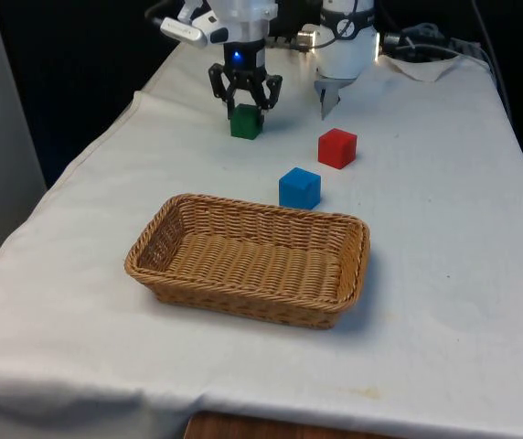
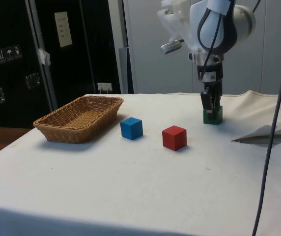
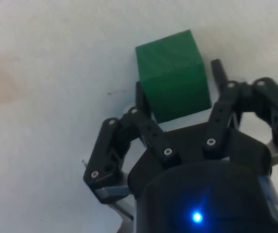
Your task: Pick up exactly two blocks and place them into the basket.
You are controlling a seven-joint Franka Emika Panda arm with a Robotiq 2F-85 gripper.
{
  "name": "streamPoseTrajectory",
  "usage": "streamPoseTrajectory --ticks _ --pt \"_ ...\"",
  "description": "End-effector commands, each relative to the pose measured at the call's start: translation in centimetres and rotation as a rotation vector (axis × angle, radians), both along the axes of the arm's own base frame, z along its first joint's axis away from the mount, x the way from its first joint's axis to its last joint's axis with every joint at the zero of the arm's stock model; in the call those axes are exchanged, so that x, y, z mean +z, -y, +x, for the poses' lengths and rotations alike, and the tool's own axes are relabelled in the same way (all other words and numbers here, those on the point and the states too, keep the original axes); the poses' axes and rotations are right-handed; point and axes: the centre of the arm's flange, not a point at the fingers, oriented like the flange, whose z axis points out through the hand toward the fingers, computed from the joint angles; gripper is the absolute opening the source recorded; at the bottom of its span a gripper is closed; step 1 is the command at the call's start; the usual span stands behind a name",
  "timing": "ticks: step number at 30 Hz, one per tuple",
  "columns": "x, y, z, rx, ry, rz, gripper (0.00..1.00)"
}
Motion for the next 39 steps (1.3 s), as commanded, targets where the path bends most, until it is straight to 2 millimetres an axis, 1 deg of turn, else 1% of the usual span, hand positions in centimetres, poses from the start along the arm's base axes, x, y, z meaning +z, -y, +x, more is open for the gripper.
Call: streamPoseTrajectory --ticks 1,3,8,9,11,17,18,26,27,28,32,33,34,36,39 --pt "0.1 -0.2 0.0 -0.002 0.016 0.008 0.2" --pt "0.1 -0.2 0.0 -0.002 0.016 0.008 0.0" --pt "0.1 -0.3 0.0 -0.002 0.015 0.008 0.01" --pt "0.0 0.0 0.1 0.0 0.001 -0.002 0.01" --pt "0.1 -0.2 0.0 -0.003 0.015 0.007 0.01" --pt "1.0 -0.2 1.0 0.008 0.021 0.008 0.01" --pt "1.0 -0.2 0.8 0.007 0.027 0.011 0.01" --pt "3.2 -0.6 2.6 0.038 0.036 0.038 0.01" --pt "3.0 -0.7 2.2 0.033 0.043 0.043 0.01" --pt "3.5 -0.7 2.8 0.041 0.039 0.041 0.01" --pt "4.9 -0.9 3.7 0.057 0.048 0.059 0.01" --pt "5.1 -0.9 3.9 0.06 0.048 0.062 0.01" --pt "4.9 -1.0 3.6 0.056 0.057 0.067 0.01" --pt "6.1 -0.9 4.5 0.068 0.054 0.072 0.01" --pt "7.0 -0.9 5.0 0.077 0.056 0.084 0.01"
